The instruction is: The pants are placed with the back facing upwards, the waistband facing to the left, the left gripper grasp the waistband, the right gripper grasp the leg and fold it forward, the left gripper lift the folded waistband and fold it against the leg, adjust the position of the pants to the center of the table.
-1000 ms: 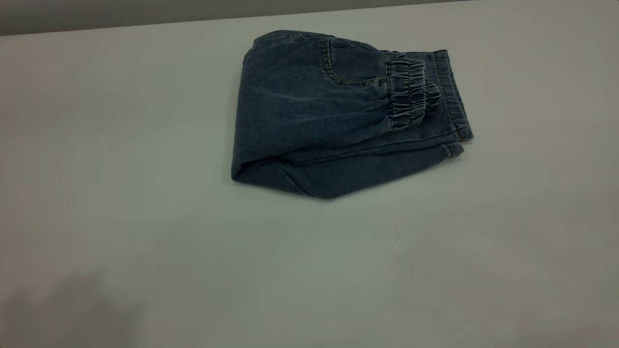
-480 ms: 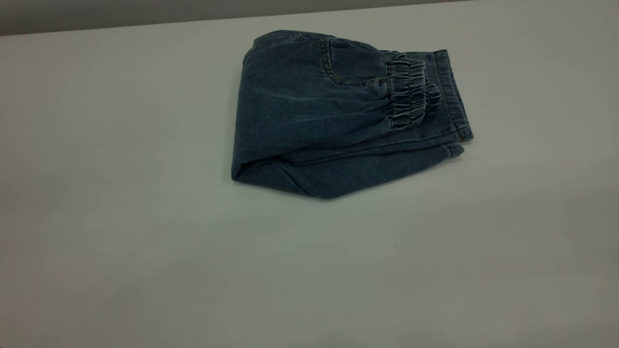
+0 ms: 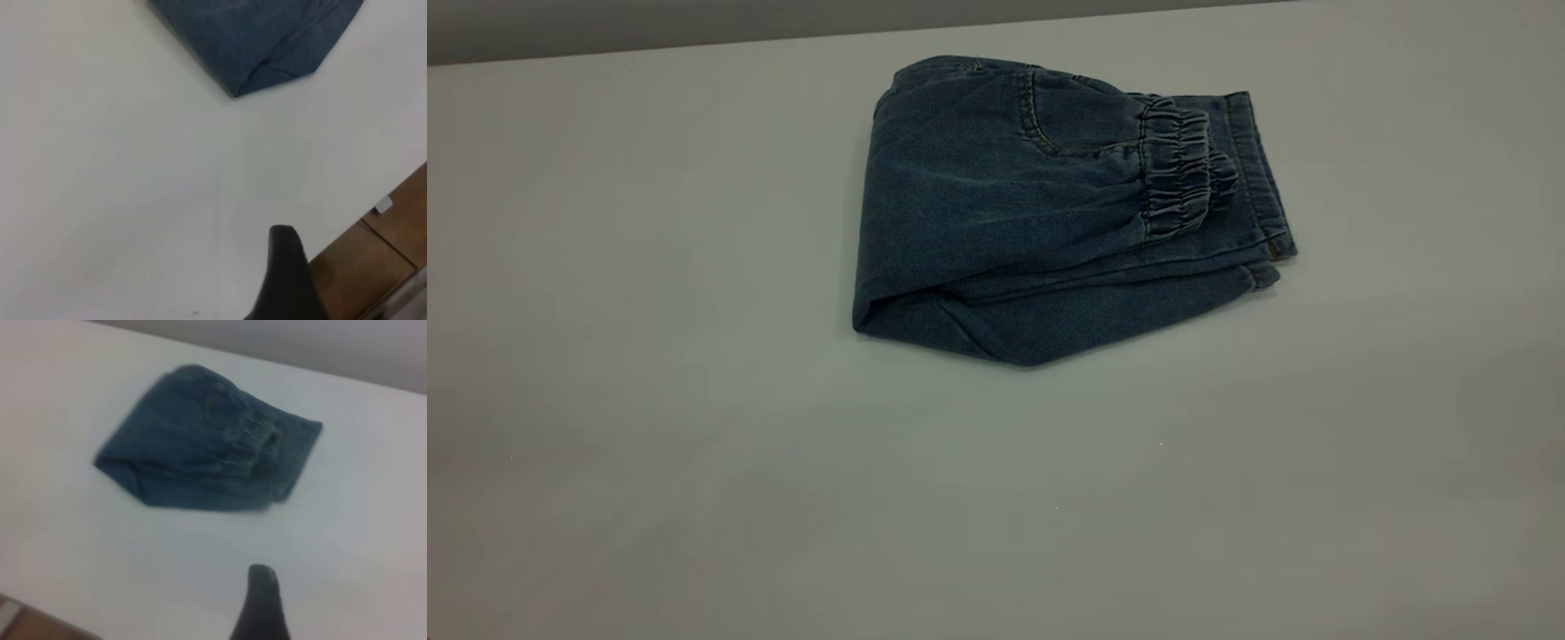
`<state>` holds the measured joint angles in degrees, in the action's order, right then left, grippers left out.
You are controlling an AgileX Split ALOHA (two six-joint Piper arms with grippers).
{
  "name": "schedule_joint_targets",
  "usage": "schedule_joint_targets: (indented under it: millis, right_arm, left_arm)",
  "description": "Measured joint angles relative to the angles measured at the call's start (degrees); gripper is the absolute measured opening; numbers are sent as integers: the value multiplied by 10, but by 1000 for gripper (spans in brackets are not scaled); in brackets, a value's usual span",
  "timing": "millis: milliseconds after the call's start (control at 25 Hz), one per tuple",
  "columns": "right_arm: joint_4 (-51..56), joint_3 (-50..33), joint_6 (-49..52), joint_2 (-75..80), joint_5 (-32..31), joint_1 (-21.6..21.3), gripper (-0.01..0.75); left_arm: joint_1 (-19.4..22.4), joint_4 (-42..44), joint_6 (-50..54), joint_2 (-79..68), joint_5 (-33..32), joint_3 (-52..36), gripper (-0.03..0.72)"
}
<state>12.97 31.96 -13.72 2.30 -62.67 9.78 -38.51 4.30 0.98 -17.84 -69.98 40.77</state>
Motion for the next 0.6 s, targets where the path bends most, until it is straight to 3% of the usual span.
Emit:
schedule_joint_targets:
  millis: [440, 600]
  right_arm:
    - [-25, -28, 26, 0, 13, 0, 480]
    - [-25, -28, 27, 0, 12, 0, 480]
  left_arm:
    - [0, -14, 22, 3, 2, -59, 454]
    - [0, -24, 23, 3, 39, -92, 454]
